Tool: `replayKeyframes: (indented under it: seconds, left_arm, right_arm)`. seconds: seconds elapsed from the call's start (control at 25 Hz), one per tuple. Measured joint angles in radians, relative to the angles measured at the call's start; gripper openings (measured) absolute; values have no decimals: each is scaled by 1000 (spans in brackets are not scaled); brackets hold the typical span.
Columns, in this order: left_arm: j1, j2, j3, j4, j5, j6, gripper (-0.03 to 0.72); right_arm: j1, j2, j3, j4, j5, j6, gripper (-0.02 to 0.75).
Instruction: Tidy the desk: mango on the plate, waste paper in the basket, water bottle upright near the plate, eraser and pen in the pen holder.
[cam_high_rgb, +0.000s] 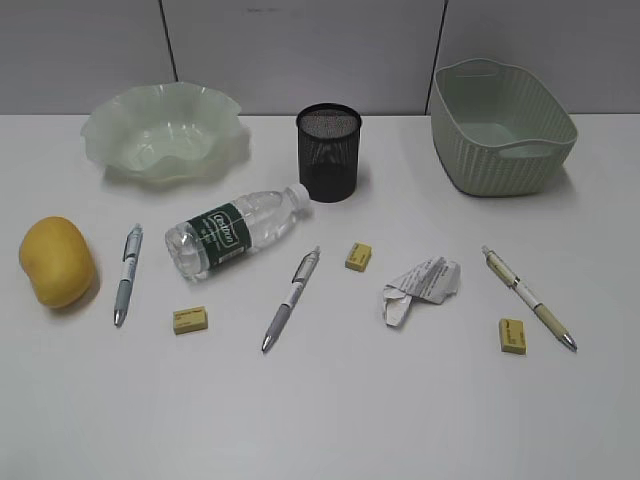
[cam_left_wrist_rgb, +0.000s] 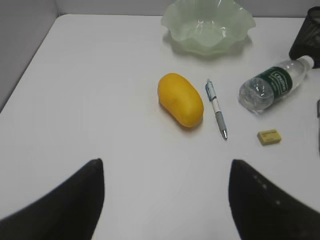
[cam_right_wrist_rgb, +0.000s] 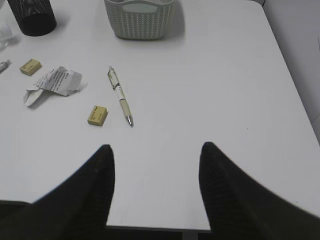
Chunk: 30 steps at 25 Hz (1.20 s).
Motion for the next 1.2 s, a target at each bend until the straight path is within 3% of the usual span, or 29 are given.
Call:
replayKeyframes:
  seconds: [0.4, 0.76, 1.0, 1.2]
  left_arm:
    - [0, 385, -91, -32, -181, 0, 582]
    - [0, 909, -91, -246, -315, -3, 582]
    - [0, 1192, -124, -288, -403, -4, 582]
    - [0, 1387, -223, -328, -459, -4, 603]
  right_arm:
    - [0, 0, 0, 0, 0, 0, 438]
    - [0, 0, 0, 0, 0, 0, 438]
    - [0, 0, 0, 0, 0, 0, 438]
    - [0, 0, 0, 0, 0, 0, 438]
